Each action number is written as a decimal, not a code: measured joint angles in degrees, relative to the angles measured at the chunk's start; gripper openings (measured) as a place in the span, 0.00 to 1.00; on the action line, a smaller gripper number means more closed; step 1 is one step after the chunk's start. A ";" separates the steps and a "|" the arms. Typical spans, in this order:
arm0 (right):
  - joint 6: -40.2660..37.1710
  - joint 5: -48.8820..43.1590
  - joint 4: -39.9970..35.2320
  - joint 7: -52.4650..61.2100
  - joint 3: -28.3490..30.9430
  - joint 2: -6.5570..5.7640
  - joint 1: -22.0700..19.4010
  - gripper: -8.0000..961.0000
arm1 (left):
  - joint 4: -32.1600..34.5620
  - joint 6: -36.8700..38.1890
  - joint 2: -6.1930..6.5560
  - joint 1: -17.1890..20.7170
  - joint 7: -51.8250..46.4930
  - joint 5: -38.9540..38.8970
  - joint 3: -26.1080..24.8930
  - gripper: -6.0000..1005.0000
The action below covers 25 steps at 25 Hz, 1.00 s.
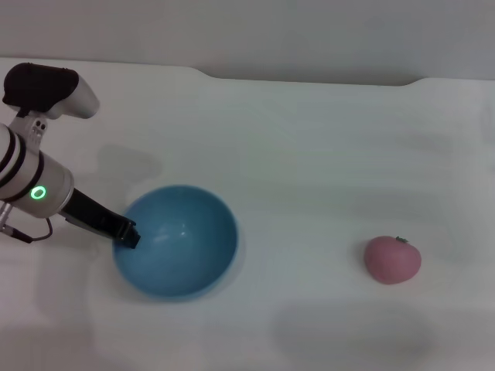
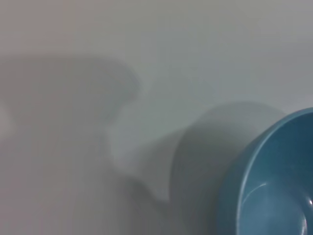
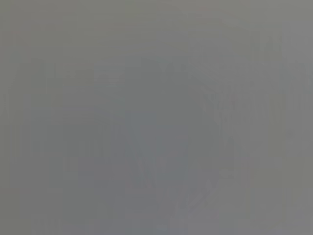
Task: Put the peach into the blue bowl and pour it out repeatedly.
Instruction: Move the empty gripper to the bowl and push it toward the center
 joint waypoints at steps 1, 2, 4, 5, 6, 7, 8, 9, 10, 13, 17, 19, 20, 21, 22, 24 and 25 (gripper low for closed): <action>0.63 -0.55 -0.69 3.03 -0.29 -0.07 0.34 0.65 | -0.13 0.03 0.00 -0.13 0.00 -0.01 0.00 0.30; 1.51 -1.25 -1.47 6.37 -0.57 -0.13 0.76 0.65 | -0.25 0.04 0.00 -0.24 0.00 -0.02 0.01 0.26; 4.98 -3.56 -4.09 14.84 -1.41 -0.26 1.82 0.65 | -0.52 0.04 0.00 -0.51 -0.02 -0.06 0.02 0.19; 6.84 -4.79 -5.43 18.96 -2.10 -0.33 2.35 0.65 | -0.56 0.08 -0.01 -0.53 -0.02 -0.06 0.03 0.15; 9.11 -6.49 -7.06 23.75 -3.25 -0.49 2.89 0.65 | -0.58 0.06 0.00 -0.57 -0.03 -0.10 0.02 0.11; 11.76 -8.89 -9.07 29.93 -5.18 -0.74 3.49 0.65 | -0.59 0.06 0.00 -0.59 -0.06 -0.13 0.02 0.09; 14.34 -11.83 -10.98 36.85 -7.61 -1.09 4.11 0.65 | -0.59 0.07 -0.01 -0.61 -0.09 -0.20 0.03 0.07; 16.43 -15.50 -12.59 43.88 -10.24 -1.57 4.52 0.65 | -0.59 0.06 0.00 -0.68 -0.18 -0.34 0.02 0.04; 18.26 -19.81 -14.38 51.86 -13.33 -2.12 5.00 0.65 | -0.59 0.06 0.00 -0.68 -0.18 -0.34 0.02 0.02; 19.07 -34.65 -19.29 74.49 -22.87 -4.13 6.19 0.65 | -0.59 0.06 0.00 -0.85 -0.58 -0.42 0.02 0.00; 11.97 -56.26 -27.63 99.54 -30.55 -5.38 7.60 0.65 | -0.59 0.05 0.00 -1.16 -0.66 -0.42 0.03 0.00; 4.31 -68.72 -31.42 108.02 -31.49 -5.52 9.37 0.65 | -0.59 0.02 0.00 -1.46 -0.66 -0.45 0.03 0.00; 0.98 -73.83 -32.12 110.30 -31.48 -5.61 10.53 0.65 | -0.59 0.00 0.00 -1.59 -0.67 -0.45 0.02 0.00; -4.84 -82.95 -32.79 113.81 -31.60 -5.61 13.01 0.64 | -0.59 -0.02 0.00 -1.97 -0.70 -0.48 0.03 0.00; -4.84 -82.95 -32.79 113.81 -31.60 -5.61 13.01 0.64 | -0.59 -0.02 0.00 -1.97 -0.70 -0.48 0.03 0.00; -9.14 -89.01 -33.23 115.25 -32.47 -5.02 14.92 0.63 | -0.59 -0.14 -0.02 -2.37 -0.75 -0.53 0.02 0.00; -10.70 -90.72 -33.77 115.64 -33.45 -4.55 15.40 0.63 | -0.57 -0.24 -0.04 -2.51 -0.76 -0.54 0.02 0.01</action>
